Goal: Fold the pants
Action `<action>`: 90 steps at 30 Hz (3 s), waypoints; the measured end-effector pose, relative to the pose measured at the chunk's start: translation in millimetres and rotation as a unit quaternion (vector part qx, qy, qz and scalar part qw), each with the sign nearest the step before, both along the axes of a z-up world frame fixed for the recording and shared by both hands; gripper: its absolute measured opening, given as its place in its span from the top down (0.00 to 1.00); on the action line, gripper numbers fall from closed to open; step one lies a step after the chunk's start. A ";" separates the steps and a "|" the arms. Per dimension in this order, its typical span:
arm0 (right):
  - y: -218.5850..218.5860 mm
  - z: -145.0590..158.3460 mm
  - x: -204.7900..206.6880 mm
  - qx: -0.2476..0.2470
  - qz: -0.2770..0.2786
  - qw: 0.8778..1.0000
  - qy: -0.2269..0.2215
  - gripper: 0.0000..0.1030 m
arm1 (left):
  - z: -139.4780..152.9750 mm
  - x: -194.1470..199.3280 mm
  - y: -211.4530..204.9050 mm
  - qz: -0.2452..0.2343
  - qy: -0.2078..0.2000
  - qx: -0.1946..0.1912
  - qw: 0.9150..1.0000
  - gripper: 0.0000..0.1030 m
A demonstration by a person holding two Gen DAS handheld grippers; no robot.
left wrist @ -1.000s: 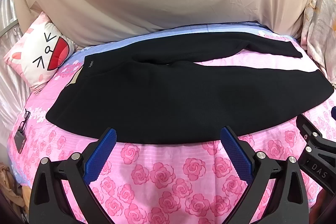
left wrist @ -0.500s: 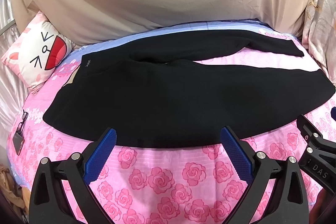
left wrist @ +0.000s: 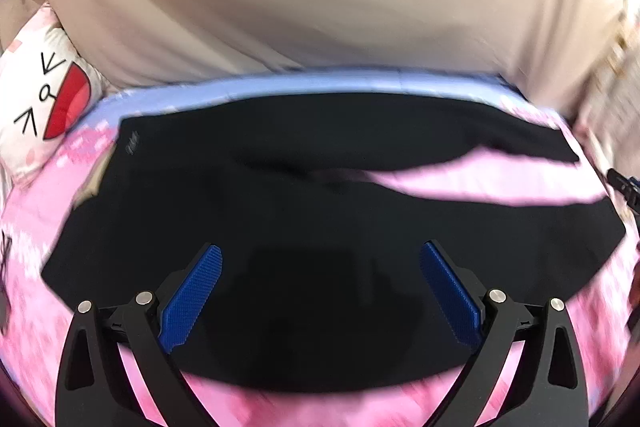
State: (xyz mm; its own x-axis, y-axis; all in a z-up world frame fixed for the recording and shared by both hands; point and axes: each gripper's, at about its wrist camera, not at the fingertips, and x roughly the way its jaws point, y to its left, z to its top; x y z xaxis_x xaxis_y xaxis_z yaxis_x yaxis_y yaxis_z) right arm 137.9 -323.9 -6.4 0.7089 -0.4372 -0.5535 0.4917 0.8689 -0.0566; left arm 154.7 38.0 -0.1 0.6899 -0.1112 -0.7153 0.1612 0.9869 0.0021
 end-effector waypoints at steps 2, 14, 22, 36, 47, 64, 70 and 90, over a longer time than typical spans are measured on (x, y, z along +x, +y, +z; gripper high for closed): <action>-56.2 1.4 30.3 -0.006 -0.013 1.000 0.027 0.05 | 6.5 27.6 15.2 0.021 -0.014 0.013 1.000 0.05; -219.0 -35.6 144.6 0.059 -0.052 0.991 0.106 0.07 | -2.2 200.1 167.9 0.175 0.006 0.063 0.983 0.05; -232.3 -59.0 178.5 0.079 -0.019 0.986 0.144 0.07 | -41.4 270.7 254.7 0.240 0.079 0.050 0.966 0.05; -214.3 -28.0 196.9 0.115 0.033 0.985 0.124 0.83 | -50.5 296.5 249.2 0.184 0.107 -0.023 0.977 0.83; -154.7 103.2 81.2 0.049 0.126 0.990 -0.035 0.85 | 84.4 131.4 262.3 0.087 -0.095 -0.127 0.983 0.83; -157.1 -1.9 -122.5 0.068 0.121 0.990 0.036 0.85 | -53.6 -30.5 309.2 0.124 0.035 -0.053 0.990 0.78; -156.1 2.1 -119.0 0.049 0.098 0.993 0.037 0.95 | -49.7 -23.3 320.2 0.136 0.031 -0.084 0.987 0.78; -192.9 -13.2 -134.9 0.357 0.054 0.932 -0.023 0.37 | 13.8 -54.2 291.4 0.191 -0.020 -0.064 0.979 0.50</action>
State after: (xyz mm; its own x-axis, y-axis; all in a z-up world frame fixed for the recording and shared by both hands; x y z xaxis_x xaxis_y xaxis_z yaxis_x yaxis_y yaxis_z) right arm 3.0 -516.9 -19.6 0.7575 0.1057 -0.6442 0.3874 0.7214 0.5740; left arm 100.5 329.4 13.7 0.7254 0.0736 -0.6844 -0.2176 0.9678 -0.1266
